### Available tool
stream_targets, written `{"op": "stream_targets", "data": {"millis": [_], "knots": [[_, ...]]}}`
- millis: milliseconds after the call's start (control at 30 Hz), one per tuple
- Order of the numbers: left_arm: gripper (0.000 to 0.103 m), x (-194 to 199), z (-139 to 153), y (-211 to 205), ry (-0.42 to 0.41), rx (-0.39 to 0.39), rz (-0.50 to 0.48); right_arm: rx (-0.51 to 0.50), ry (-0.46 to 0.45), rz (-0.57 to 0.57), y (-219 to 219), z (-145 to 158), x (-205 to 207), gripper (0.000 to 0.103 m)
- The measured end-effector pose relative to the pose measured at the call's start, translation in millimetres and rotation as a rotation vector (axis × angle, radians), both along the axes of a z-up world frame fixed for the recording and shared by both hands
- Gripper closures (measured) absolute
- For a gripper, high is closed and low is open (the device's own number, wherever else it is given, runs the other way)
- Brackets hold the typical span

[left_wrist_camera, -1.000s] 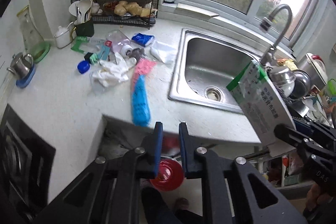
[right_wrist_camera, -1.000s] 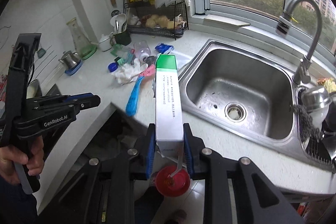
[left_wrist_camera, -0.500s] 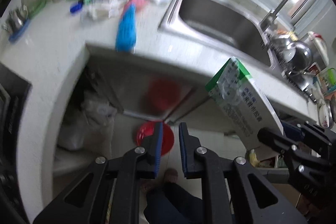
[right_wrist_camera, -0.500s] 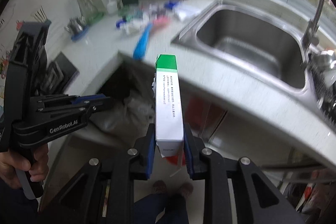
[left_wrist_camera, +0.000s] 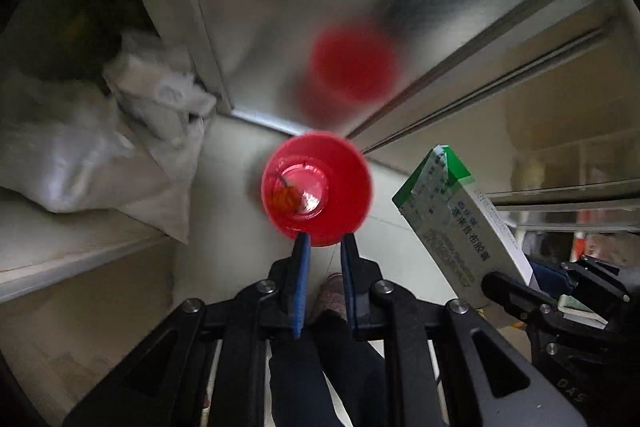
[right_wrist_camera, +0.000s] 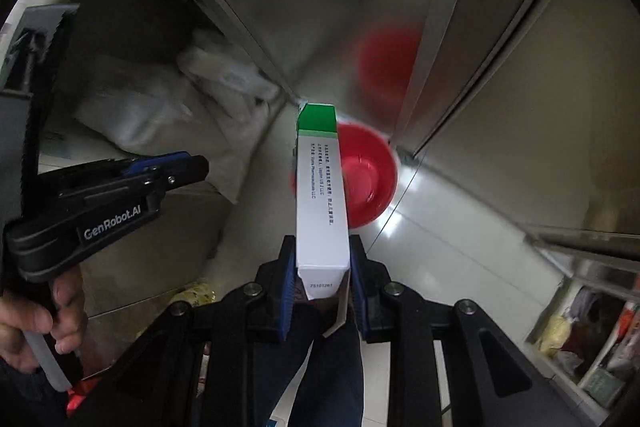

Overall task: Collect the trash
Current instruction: 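Lower the white-and-green box with the right tool over the red bin, then open the right tool to drop the box into the red bin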

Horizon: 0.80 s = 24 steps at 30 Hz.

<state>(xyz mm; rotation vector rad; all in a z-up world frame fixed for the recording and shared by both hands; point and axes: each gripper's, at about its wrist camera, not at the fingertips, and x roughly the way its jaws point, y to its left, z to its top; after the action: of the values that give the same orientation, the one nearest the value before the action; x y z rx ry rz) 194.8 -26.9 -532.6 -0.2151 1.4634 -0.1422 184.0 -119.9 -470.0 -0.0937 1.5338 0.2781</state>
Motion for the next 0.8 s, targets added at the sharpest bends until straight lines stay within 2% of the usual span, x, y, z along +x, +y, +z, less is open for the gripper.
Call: {"op": "stream_targets", "data": {"millis": [33, 133, 167, 200, 300, 400, 533, 667, 800], "knots": [[0.092, 2, -30, 0, 0.013, 0.000, 0.002, -0.011, 0.013, -0.002, 0, -24, 3, 0.080], [0.092, 9, -91, -6, 0.023, 0.023, -0.010, -0.031, 0.059, -0.016, 0, -98, 15, 0.080], [0.092, 13, -102, -10, 0.023, 0.033, -0.016, -0.036, 0.063, -0.018, 3, -114, 20, 0.080], [0.092, 16, -127, -13, 0.028, 0.041, -0.022, -0.037, 0.067, -0.018, 1, -133, 22, 0.080], [0.094, 18, -171, -17, 0.046, 0.022, -0.013, -0.043, 0.082, -0.021, 1, -190, 37, 0.080], [0.095, 23, -216, -21, 0.059, 0.034, -0.017, -0.044, 0.091, -0.025, -7, -225, 39, 0.080], [0.095, 27, -255, -17, 0.066, 0.037, -0.002, -0.044, 0.095, -0.023, -13, -264, 42, 0.080], [0.095, 31, -269, -17, 0.033, 0.092, -0.012, -0.032, 0.094, -0.017, -14, -284, 41, 0.080], [0.095, 32, -277, -16, 0.050, 0.094, -0.016, -0.012, 0.086, -0.001, -14, -289, 39, 0.080]]}}
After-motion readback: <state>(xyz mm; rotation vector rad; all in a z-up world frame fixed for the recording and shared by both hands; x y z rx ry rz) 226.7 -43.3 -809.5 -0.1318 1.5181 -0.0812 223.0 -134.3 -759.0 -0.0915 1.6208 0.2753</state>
